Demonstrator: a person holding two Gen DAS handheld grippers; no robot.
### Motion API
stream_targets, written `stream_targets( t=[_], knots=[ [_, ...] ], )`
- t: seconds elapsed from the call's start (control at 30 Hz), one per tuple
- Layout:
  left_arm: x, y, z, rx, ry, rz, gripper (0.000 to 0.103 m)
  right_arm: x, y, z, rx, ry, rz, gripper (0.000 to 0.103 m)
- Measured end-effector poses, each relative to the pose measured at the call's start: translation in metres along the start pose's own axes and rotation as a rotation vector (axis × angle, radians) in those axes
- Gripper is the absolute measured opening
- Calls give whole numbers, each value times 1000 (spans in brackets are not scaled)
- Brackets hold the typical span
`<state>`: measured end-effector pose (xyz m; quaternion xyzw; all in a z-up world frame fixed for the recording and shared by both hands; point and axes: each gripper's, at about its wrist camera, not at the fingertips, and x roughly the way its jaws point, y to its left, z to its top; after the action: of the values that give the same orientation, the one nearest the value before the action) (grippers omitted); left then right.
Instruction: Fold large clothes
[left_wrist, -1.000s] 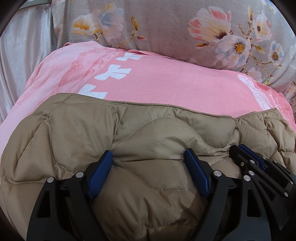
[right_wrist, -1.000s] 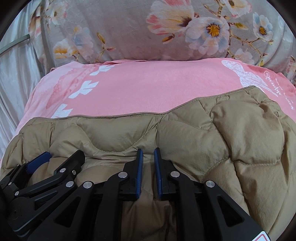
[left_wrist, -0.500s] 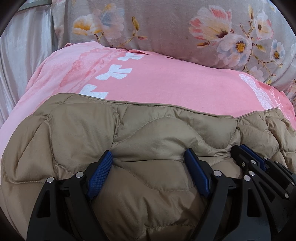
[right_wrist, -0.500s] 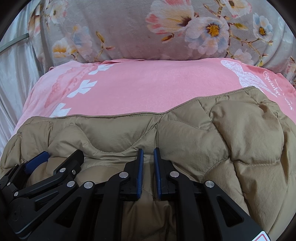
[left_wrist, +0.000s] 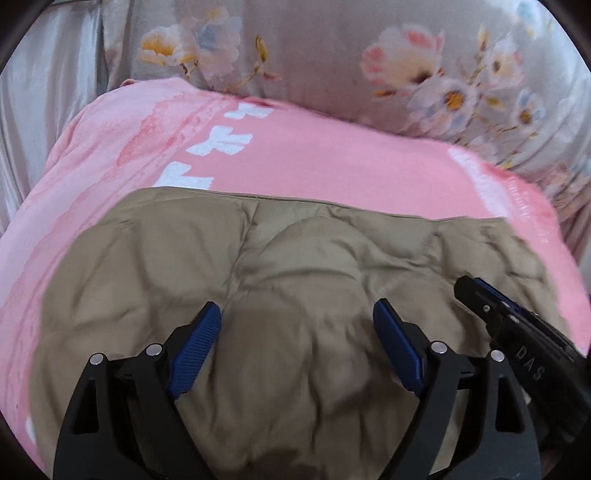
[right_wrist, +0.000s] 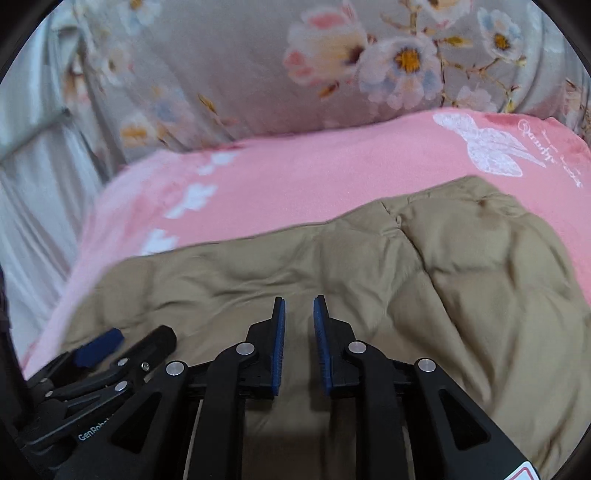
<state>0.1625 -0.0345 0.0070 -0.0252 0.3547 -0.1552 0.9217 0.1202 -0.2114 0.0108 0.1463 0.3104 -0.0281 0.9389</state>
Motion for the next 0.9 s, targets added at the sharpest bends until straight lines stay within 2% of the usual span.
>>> stream_targets(
  t=[0.1, 0.2, 0.3, 0.43, 0.5, 0.63, 0.7, 0.77, 0.83, 0.9],
  knots=[
    [-26, 7, -20, 13, -36, 6, 93, -17, 20, -23, -99, -6, -28, 18],
    [-22, 8, -42, 69, -24, 76, 93, -10, 33, -44, -167, 4, -79, 18],
    [-17, 2, -52, 117, -33, 132, 93, -2, 35, -55, -184, 4, -117, 18],
    [-17, 6, -54, 113, -30, 116, 94, 2, 33, -53, -173, 32, -104, 17],
    [-31, 11, -56, 90, -16, 90, 94, 0, 36, -53, -190, 36, -120, 17],
    [-92, 44, -83, -9, -35, 24, 97, -15, 43, -56, -182, 45, -139, 17],
    [-110, 74, -104, -107, 7, 26, 98, -28, 48, -62, -163, 58, -111, 18],
    [-108, 98, -118, -197, 76, 32, 98, -35, 55, -69, -177, 72, -113, 18],
    [-100, 122, -127, -322, 122, -37, 98, -40, 60, -75, -195, 84, -128, 19],
    [-94, 135, -125, -413, 125, -103, 98, -45, 63, -80, -198, 95, -134, 19]
  ],
)
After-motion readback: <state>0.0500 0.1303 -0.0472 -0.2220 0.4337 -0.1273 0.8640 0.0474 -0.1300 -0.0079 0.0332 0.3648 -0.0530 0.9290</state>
